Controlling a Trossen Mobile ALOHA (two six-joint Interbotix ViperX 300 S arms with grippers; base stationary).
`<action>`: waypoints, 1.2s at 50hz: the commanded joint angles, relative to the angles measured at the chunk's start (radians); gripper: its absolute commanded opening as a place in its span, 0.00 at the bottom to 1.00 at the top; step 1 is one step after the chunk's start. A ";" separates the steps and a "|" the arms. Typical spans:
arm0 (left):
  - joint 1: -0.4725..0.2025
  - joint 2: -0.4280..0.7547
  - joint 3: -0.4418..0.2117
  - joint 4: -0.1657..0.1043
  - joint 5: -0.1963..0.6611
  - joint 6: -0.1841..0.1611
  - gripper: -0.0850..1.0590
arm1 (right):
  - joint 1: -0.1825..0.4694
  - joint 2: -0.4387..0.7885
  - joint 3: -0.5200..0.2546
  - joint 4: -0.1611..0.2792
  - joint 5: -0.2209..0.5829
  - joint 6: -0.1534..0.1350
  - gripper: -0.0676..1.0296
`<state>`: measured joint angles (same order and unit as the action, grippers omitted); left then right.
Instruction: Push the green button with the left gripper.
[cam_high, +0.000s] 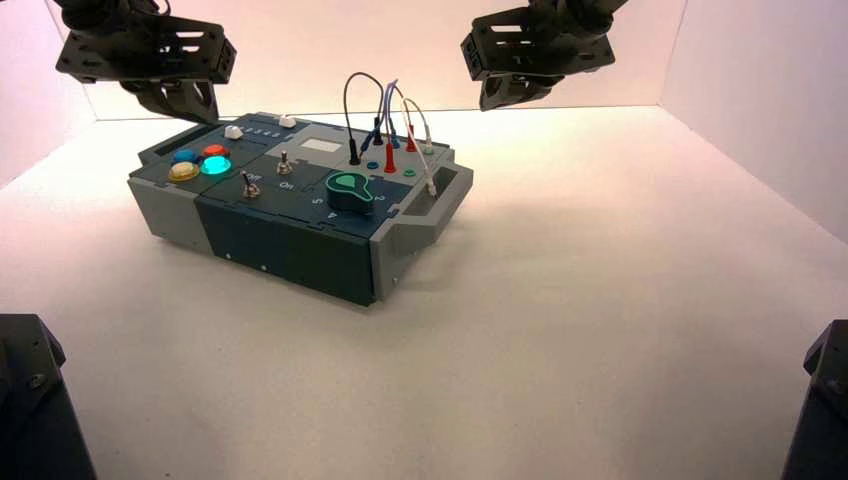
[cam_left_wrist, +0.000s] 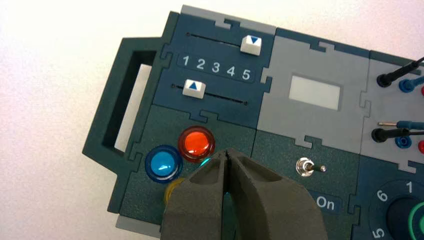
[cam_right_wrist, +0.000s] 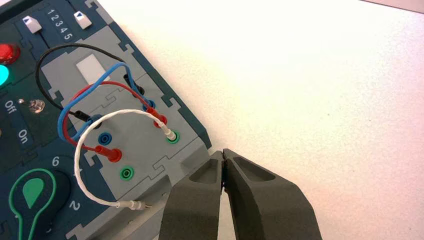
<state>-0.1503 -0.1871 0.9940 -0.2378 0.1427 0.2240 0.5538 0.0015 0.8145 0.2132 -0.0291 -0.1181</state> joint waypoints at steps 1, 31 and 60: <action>-0.003 -0.041 -0.018 0.006 -0.015 0.002 0.05 | 0.002 -0.032 -0.011 0.000 -0.005 0.000 0.04; 0.048 -0.117 -0.003 0.015 -0.057 0.026 0.05 | 0.003 -0.031 -0.011 0.002 -0.005 -0.002 0.04; 0.048 -0.104 0.018 0.012 -0.084 0.023 0.05 | 0.002 -0.032 -0.011 0.002 -0.005 0.000 0.04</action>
<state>-0.1089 -0.2777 1.0216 -0.2240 0.0706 0.2485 0.5538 0.0015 0.8145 0.2148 -0.0291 -0.1181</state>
